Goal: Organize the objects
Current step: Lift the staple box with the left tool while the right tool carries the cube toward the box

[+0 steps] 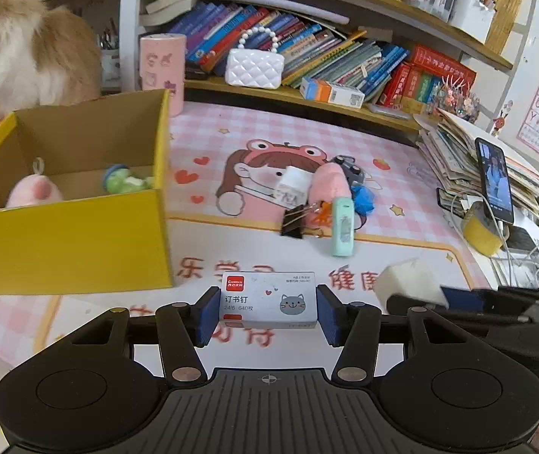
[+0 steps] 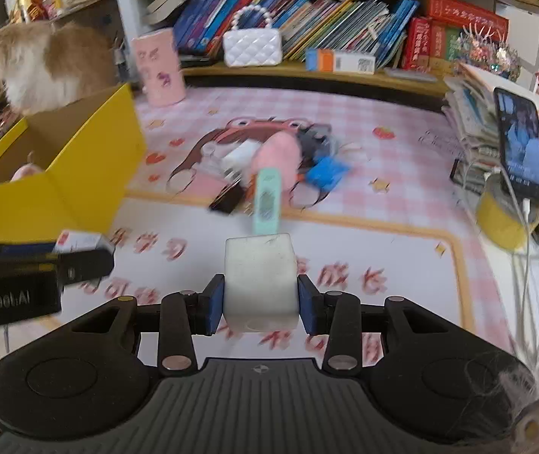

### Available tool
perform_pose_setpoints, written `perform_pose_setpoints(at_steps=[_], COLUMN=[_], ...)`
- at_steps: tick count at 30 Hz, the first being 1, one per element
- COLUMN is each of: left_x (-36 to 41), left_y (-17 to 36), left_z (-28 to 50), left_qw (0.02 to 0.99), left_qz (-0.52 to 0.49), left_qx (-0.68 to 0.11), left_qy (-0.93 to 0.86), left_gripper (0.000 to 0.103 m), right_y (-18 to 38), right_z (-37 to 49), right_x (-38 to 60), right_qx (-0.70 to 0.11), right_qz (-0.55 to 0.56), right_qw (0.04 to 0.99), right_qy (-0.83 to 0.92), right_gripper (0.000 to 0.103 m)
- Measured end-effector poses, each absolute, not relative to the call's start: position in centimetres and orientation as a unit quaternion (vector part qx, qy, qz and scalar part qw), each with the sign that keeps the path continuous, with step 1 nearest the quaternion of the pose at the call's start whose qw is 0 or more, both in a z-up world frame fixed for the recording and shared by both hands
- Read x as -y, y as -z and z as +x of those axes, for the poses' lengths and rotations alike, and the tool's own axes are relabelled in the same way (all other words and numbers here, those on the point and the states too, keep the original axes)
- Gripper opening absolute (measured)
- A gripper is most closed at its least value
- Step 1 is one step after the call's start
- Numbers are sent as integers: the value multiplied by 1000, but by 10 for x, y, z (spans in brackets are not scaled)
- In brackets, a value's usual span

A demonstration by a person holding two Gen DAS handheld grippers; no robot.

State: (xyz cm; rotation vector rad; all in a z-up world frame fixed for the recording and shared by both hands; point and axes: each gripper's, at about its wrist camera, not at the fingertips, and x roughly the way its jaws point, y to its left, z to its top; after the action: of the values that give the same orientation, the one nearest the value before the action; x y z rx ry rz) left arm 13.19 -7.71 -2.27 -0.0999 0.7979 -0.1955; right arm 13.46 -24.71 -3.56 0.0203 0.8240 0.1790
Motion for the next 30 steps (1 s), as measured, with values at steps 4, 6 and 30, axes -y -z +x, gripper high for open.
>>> perform_pose_setpoints(at_steps=[4, 6, 30], left_x=[52, 37, -132], left_y=[22, 22, 24], left_z=[113, 104, 4], left_qw=[919, 919, 922], left_qz=[-48, -49, -68], left_qx=[-381, -382, -379], left_qy=[93, 91, 34], left_gripper=[52, 52, 52], right_y=[37, 36, 41], right_z=[118, 110, 20], right_x=[224, 211, 38], right_qx=[-409, -410, -411], right_qz=[7, 9, -17], right_qw=[908, 908, 898], right_qy=[-88, -89, -158], right_gripper=[37, 37, 37])
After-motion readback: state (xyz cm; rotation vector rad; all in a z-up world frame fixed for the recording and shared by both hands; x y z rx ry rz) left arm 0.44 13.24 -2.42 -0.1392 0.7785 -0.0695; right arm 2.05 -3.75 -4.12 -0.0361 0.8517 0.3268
